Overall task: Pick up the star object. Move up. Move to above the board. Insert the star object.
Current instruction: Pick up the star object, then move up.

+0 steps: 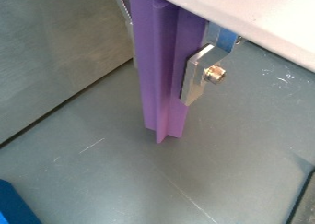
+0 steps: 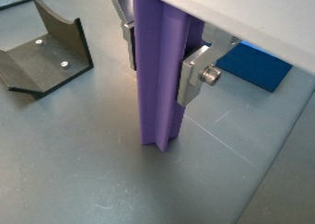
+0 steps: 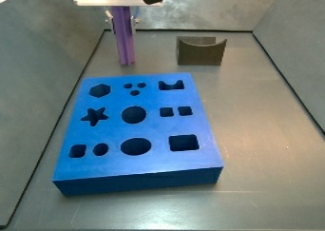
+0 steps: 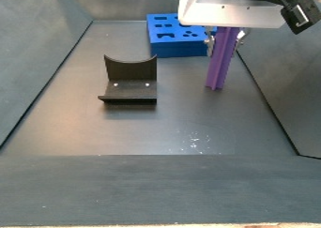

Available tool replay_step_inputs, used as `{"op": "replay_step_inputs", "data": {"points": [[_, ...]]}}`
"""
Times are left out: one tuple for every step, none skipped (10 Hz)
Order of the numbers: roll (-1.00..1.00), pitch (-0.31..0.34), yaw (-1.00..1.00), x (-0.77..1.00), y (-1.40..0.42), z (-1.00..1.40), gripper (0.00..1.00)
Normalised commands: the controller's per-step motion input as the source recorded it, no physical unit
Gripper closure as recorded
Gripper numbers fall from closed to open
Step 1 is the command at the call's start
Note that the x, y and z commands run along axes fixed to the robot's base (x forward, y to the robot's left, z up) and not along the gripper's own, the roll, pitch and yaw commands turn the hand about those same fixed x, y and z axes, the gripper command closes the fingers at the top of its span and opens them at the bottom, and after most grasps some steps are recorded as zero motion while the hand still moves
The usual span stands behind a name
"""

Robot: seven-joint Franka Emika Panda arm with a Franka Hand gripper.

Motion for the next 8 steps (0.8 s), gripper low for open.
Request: {"op": "replay_step_inputs", "data": {"points": [[0.00,0.000,0.00,0.00,0.00,0.00,1.00],[0.00,0.000,0.00,0.00,0.00,0.83,1.00],[-0.01,-0.001,0.03,0.02,0.01,0.81,1.00],[-0.03,0.010,0.03,0.00,-0.01,0.74,1.00],[-0.07,0.021,0.03,-0.01,-0.01,0.62,1.00],[-0.09,0.026,0.03,-0.01,-0.01,0.53,1.00],[-0.12,0.029,0.02,-0.02,-0.02,0.40,1.00],[-0.14,0.033,0.01,-0.02,-0.01,0.33,1.00]]}}
